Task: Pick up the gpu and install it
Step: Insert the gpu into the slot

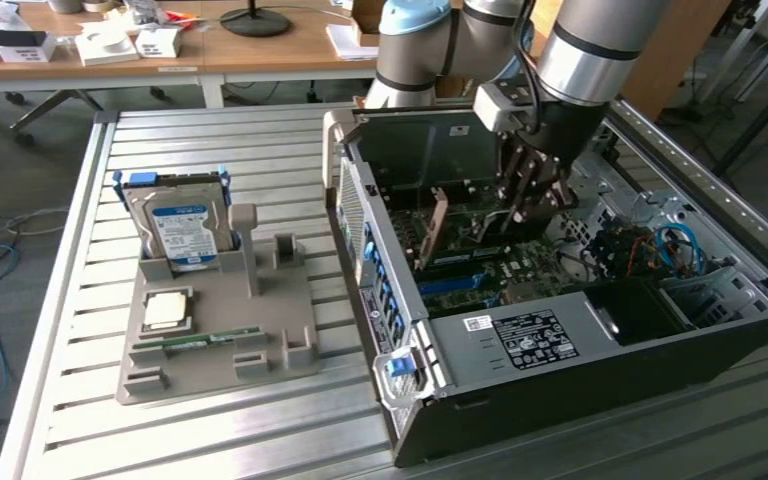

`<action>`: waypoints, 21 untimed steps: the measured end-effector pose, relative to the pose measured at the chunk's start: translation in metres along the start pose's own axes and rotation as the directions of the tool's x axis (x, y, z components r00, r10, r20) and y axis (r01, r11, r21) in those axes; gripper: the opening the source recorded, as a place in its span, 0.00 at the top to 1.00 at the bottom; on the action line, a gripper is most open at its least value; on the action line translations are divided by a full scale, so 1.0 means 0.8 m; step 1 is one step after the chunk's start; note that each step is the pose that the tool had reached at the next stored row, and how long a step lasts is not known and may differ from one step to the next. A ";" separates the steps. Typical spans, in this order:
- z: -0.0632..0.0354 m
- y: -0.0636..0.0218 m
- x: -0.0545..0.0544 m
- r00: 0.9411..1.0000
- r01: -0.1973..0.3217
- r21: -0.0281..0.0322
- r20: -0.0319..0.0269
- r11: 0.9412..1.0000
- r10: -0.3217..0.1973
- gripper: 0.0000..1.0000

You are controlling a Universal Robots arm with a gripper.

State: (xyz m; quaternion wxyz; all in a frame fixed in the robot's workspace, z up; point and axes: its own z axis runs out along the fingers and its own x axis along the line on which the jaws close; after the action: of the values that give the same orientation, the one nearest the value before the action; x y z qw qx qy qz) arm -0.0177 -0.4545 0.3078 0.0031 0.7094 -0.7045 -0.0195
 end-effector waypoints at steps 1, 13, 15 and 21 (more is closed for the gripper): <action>0.000 0.000 0.001 1.000 0.000 0.000 0.000 1.000 0.000 0.74; 0.012 0.001 0.005 1.000 0.000 0.004 0.000 1.000 0.000 0.74; 0.015 0.002 0.005 1.000 0.001 0.005 0.000 1.000 -0.001 0.74; 0.022 0.003 0.005 1.000 0.001 0.005 0.000 1.000 -0.001 0.74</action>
State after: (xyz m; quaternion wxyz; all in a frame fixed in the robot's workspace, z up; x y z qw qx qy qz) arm -0.0204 -0.4585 0.2902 0.0013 0.7097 -0.7043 -0.0178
